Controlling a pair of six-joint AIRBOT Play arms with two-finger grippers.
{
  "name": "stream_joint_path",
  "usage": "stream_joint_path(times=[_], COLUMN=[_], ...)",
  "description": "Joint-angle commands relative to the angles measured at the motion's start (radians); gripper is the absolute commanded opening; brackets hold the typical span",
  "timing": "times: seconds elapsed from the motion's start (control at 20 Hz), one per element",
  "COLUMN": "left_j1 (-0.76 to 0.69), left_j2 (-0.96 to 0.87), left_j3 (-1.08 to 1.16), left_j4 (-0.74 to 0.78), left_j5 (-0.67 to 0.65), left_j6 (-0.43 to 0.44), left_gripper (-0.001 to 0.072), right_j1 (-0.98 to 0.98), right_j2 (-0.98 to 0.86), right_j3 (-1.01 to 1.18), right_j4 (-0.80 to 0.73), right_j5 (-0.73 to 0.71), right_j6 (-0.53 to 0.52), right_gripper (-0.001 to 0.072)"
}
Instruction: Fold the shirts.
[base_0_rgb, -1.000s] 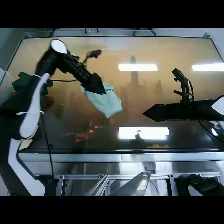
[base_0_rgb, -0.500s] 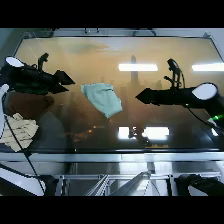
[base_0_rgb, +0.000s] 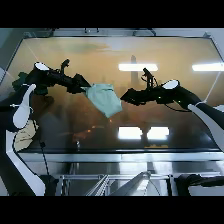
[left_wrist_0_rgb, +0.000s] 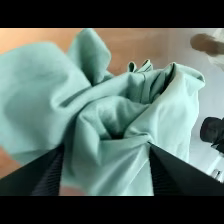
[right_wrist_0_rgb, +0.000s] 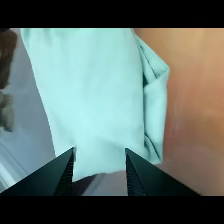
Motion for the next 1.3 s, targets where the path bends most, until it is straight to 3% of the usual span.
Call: stream_joint_path(times=[0.0,0.05,0.3,0.5,0.7,0.8,1.0,1.1,1.2,1.25], left_j1=[-0.04,-0.048,-0.054,-0.097,-0.158,-0.175,-0.259,-0.296,-0.318,-0.318], left_j2=[-0.048,-0.048,0.095,0.294,0.531,0.61,0.643,0.643,0.643,0.643], left_j3=[0.065,0.068,0.08,0.308,0.292,0.246,0.179,0.09,-0.008,-0.058], left_j4=[-0.006,-0.007,-0.17,-0.246,-0.251,-0.286,-0.289,-0.209,-0.036,0.056], left_j5=[-0.011,-0.019,-0.084,-0.122,0.071,0.098,-0.079,-0.102,-0.086,-0.078], left_j6=[-0.018,-0.017,0.009,0.008,0.007,0.011,0.007,0.005,-0.02,-0.033], left_gripper=[0.0173,0.0,0.0001,0.001,0.0017,0.0017,0.0017,0.0019,0.045,0.0646], right_j1=[0.013,0.013,-0.01,-0.138,-0.296,-0.356,-0.378,-0.378,-0.378,-0.378], right_j2=[-0.045,-0.049,-0.008,0.145,0.372,0.466,0.544,0.537,0.529,0.526], right_j3=[0.01,0.01,0.01,0.011,0.011,0.011,0.011,0.011,0.01,0.009], right_j4=[0.055,0.055,0.056,0.059,0.059,0.059,0.016,0.016,0.001,-0.037], right_j5=[0.006,0.012,0.137,0.232,0.231,0.232,0.256,0.304,0.334,0.336], right_j6=[-0.029,-0.029,-0.049,-0.056,-0.075,-0.079,-0.08,-0.077,-0.077,-0.071], right_gripper=[0.0375,0.0375,0.0368,0.0369,0.0369,0.037,0.037,0.037,0.0382,0.0481])
